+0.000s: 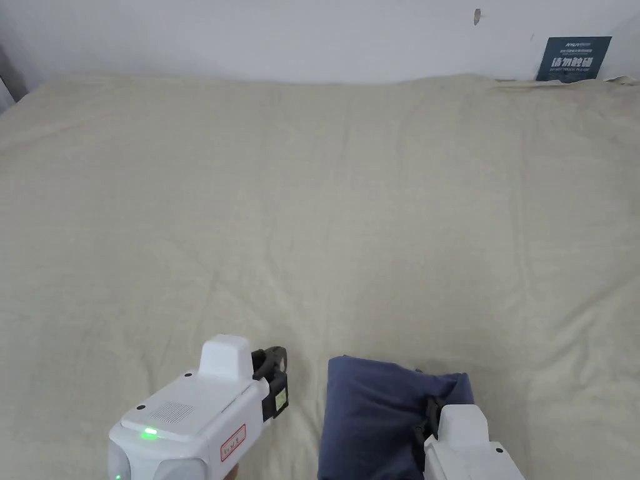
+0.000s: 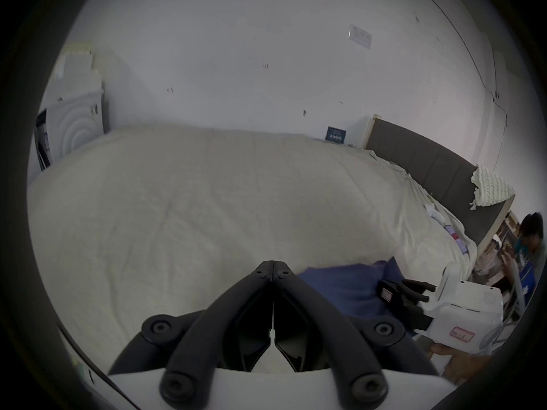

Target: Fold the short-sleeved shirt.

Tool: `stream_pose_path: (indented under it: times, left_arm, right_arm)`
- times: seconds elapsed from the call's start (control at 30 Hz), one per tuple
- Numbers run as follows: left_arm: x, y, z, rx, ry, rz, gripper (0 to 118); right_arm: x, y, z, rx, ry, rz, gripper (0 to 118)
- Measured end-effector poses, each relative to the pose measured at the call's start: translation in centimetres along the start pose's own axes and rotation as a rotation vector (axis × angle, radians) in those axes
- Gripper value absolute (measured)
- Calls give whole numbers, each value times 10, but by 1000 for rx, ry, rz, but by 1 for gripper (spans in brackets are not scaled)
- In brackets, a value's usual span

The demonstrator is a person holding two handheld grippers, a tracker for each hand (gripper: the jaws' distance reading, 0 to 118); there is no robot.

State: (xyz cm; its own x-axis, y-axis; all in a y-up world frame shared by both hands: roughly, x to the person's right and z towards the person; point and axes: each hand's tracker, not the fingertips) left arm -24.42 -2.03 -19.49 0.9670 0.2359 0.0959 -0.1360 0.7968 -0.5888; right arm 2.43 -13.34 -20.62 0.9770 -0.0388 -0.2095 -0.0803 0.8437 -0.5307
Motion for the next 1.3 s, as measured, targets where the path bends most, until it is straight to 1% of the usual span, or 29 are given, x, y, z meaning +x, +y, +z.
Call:
stream_pose_path:
  times: [0.03, 0.07, 0.2, 0.23, 0.27, 0.3, 0.47, 0.5, 0.57, 0.6, 0.67, 0.7, 0.77, 0.8, 0.9, 0.97, 1.03, 1.17, 1.3]
  left_arm:
    - [0, -1, -5, -43, -27, 18, 10]
    - [-1, -2, -10, -74, -51, 35, 17]
    - [1, -7, -31, -222, -143, 83, 81]
    - [1, -9, -37, -252, -168, 94, 89]
    - [1, -10, -44, -284, -191, 102, 95]
    - [0, -11, -51, -321, -214, 114, 96]
    - [-3, -12, -80, -421, -297, 187, 94]
    - [-4, -12, -86, -440, -313, 199, 90]
    - [-5, -12, -94, -480, -340, 224, 69]
    - [-6, -13, -96, -494, -341, 237, 60]
    - [-3, -16, -97, -509, -299, 194, 59]
    - [-4, -16, -96, -509, -307, 184, 56]
    - [-5, -16, -97, -527, -298, 198, 47]
    - [-6, -17, -100, -551, -283, 223, 41]
    - [-8, -17, -104, -547, -282, 221, 30]
    - [-7, -19, -99, -522, -290, 222, 25]
    - [-4, -17, -92, -500, -290, 205, 22]
    - [-5, 4, -81, -485, -315, 153, 20]
    - [-26, 33, -62, -444, -279, 88, 19]
  right_arm:
    - [1, -1, 1, 5, 0, 0, 0]
    - [1, -1, 1, 8, 1, 0, 0]
    - [1, 0, 1, 4, 2, 11, 0]
    - [1, 0, 2, 4, 2, 14, 0]
    - [1, 1, 2, 2, 4, 14, 0]
    - [2, 1, 3, 1, 5, 13, 0]
    - [3, 3, 4, -2, 12, 8, 0]
    - [3, 3, 4, -2, 12, 9, 0]
    - [3, 3, 4, -2, 12, 10, 0]
    - [3, 3, 4, -3, 13, 7, 0]
    - [4, 4, 4, -6, 18, -1, 0]
    - [5, 4, 4, -7, 21, -4, 0]
    - [7, 6, 5, -10, 29, -13, 0]
    - [7, 7, 5, -12, 37, -18, 0]
    - [7, 14, 9, -22, 54, -19, 0]
    - [8, 22, 15, -25, 62, -25, 0]
    - [11, 33, 28, 12, 73, -36, 0]
    - [20, 65, 55, 107, 70, -46, 0]
    - [29, 95, 78, 202, 49, -29, 0]
